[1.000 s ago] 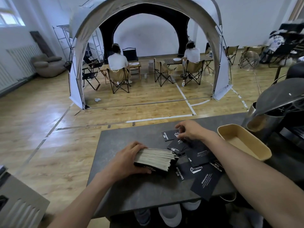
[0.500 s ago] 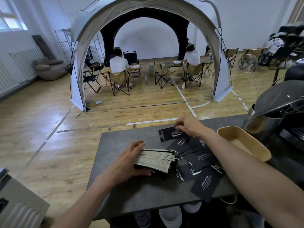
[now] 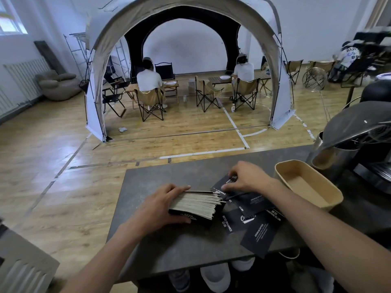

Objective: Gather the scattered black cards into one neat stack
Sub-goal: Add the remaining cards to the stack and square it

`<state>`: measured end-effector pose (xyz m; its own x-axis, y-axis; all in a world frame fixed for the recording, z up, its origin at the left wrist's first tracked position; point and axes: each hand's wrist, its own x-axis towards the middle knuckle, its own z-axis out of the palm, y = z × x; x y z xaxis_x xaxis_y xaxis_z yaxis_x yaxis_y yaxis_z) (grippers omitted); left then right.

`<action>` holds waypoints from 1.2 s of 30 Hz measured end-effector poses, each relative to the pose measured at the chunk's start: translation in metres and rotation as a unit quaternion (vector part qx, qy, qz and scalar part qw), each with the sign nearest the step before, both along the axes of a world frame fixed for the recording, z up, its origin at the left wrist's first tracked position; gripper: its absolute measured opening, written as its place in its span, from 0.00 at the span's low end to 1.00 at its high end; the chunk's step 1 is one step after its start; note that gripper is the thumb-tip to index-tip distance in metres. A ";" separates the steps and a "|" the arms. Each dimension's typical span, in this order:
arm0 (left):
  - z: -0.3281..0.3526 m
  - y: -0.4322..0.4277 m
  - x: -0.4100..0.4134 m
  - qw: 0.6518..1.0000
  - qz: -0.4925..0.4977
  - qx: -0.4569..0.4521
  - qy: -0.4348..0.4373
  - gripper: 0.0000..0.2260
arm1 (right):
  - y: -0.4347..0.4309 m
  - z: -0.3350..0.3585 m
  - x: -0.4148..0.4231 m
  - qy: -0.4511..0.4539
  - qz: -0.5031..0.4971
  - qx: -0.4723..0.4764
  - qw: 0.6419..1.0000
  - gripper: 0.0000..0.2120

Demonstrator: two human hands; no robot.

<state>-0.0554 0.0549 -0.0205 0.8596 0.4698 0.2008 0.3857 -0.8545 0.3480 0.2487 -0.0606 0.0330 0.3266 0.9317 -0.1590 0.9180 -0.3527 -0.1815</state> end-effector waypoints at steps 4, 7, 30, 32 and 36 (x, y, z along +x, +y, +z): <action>0.000 -0.001 -0.003 0.999 0.000 0.029 0.014 0.45 | 0.002 -0.008 -0.011 -0.034 0.002 -0.016 0.999 0.44; 0.001 -0.003 -0.004 1.000 0.006 0.021 0.013 0.46 | 0.002 -0.001 -0.011 -0.019 0.048 -0.042 0.998 0.39; 0.002 -0.005 -0.004 1.000 -0.008 -0.019 -0.022 0.36 | -0.005 0.005 -0.010 0.156 -0.119 0.000 0.981 0.29; 0.001 -0.006 -0.004 0.999 -0.006 -0.032 -0.033 0.37 | -0.008 0.002 -0.005 0.199 -0.131 0.012 0.971 0.26; -0.002 -0.005 -0.003 0.998 0.001 -0.037 -0.053 0.50 | -0.013 0.011 -0.006 0.349 -0.122 0.149 0.917 0.15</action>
